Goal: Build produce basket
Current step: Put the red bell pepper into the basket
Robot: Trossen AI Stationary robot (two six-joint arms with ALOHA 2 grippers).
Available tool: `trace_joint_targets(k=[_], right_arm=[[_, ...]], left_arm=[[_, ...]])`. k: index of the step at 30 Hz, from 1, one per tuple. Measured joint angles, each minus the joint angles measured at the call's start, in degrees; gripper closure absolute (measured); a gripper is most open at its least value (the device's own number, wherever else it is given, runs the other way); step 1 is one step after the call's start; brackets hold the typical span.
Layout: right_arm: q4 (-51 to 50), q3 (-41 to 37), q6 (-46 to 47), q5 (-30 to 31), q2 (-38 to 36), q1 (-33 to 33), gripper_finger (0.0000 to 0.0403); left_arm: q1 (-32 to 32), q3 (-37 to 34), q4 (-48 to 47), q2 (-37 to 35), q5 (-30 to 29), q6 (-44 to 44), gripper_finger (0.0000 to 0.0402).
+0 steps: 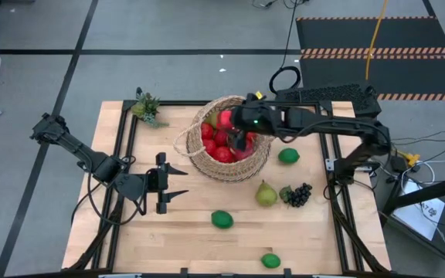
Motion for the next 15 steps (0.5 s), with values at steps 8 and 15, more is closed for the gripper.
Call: trace_joint_targets(k=[8,15], right_arm=[[-2.7,1.0,-6.8,0.3,3.3,-2.5,0.0101],[-0.6,0.9,-10.4,1.4,7.1,-4.0,0.0101]], left_arm=[[0.0,0.0,0.0,0.0,0.0,0.0,0.0151],[0.0,0.0,0.0,0.0,0.0,0.0,0.0151]])
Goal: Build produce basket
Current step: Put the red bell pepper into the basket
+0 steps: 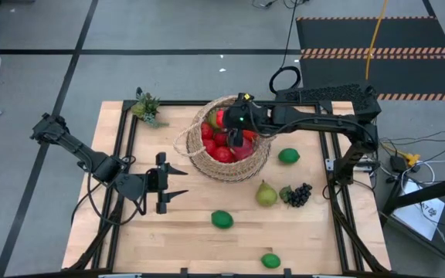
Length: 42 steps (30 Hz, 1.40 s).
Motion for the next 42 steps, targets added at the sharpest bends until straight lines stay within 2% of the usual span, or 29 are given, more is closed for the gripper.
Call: trace_joint_targets(k=[11,16,23,27,30,35,42], right_arm=[[3.4,-0.1,-5.1,8.1,5.7,-0.8,0.0101],[6.6,-0.1,-8.5,9.5,5.9,-0.8,0.0101],[6.2,-0.1,-10.6,9.7,5.9,-0.8,0.0099],[6.1,-0.1,-12.7,12.3,5.9,-0.8,0.008],[6.3,-0.1,-12.9,13.1,5.9,-0.8,0.0053],[7.3,-0.1,-14.2,18.1,5.9,-0.8,0.0009],[8.1,-0.2,-10.9,18.5,3.4,2.1,0.0011]], left_arm=[[0.0,0.0,0.0,0.0,0.0,0.0,0.0151],[0.0,0.0,0.0,0.0,0.0,0.0,0.0151],[0.0,0.0,0.0,0.0,0.0,0.0,0.0151],[0.0,0.0,0.0,0.0,0.0,0.0,0.0151],[0.0,0.0,0.0,0.0,0.0,0.0,0.0151],[0.0,0.0,0.0,0.0,0.0,0.0,0.0151],[0.0,0.0,0.0,0.0,0.0,0.0,0.0151]])
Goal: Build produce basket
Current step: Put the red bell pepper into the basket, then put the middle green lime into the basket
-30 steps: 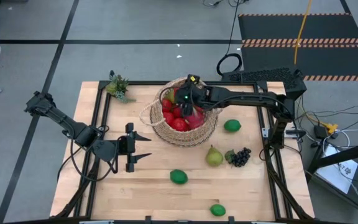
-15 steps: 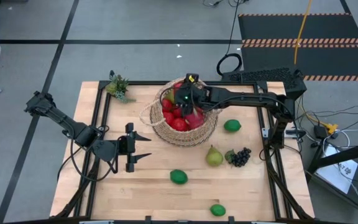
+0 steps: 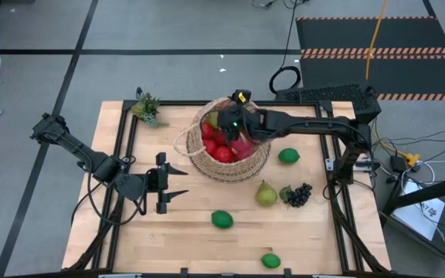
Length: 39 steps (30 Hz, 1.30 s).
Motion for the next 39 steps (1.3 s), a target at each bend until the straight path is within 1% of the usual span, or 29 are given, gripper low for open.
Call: trace_joint_targets(k=[5,12,18,26,31,35,39], right_arm=[[-0.2,0.0,2.7,-0.2,-3.6,5.3,0.0011],[-2.2,0.0,8.7,-0.2,-10.0,15.4,0.0012],[-6.3,0.1,18.9,-0.2,-13.2,22.1,0.0012],[-12.5,0.0,31.8,-0.4,-13.3,30.2,0.0012],[-12.3,-2.5,38.7,-0.4,-13.3,34.8,0.0012],[-11.0,-6.2,42.3,-0.7,-13.4,37.9,0.0012],[-6.4,-11.8,43.4,-4.3,-13.3,39.9,0.0012]], left_arm=[[0.0,0.0,0.0,0.0,0.0,0.0,0.0151],[0.0,0.0,0.0,0.0,0.0,0.0,0.0151],[0.0,0.0,0.0,0.0,0.0,0.0,0.0151],[0.0,0.0,0.0,0.0,0.0,0.0,0.0151],[0.0,0.0,0.0,0.0,0.0,0.0,0.0151],[0.0,0.0,0.0,0.0,0.0,0.0,0.0151],[0.0,0.0,0.0,0.0,0.0,0.0,0.0151]])
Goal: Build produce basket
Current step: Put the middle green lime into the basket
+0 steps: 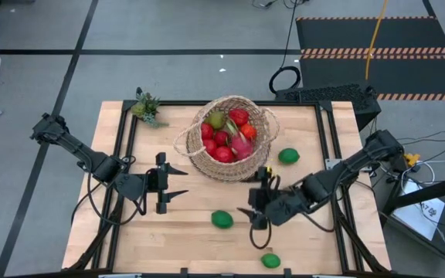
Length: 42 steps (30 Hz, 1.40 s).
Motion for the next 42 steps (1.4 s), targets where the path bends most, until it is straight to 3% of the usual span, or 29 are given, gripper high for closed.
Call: trace_joint_targets(k=[5,17,26,31,42], right_arm=[[6.0,-5.2,-0.1,-6.4,0.0,0.7,0.0012],[17.2,-9.6,0.3,-6.4,0.0,0.1,0.0012],[41.3,-24.4,2.5,-6.3,0.0,2.2,0.0012],[50.4,-30.1,0.9,-2.5,0.0,1.0,0.0012],[52.8,-31.5,-3.6,-1.8,0.0,-0.1,0.0012]], left_arm=[[0.0,0.0,0.0,0.0,0.0,0.0,0.0151],[0.0,0.0,0.0,0.0,0.0,0.0,0.0151],[0.0,0.0,0.0,0.0,0.0,0.0,0.0151],[0.0,0.0,0.0,0.0,0.0,0.0,0.0151],[0.0,0.0,0.0,0.0,0.0,-0.1,0.0151]])
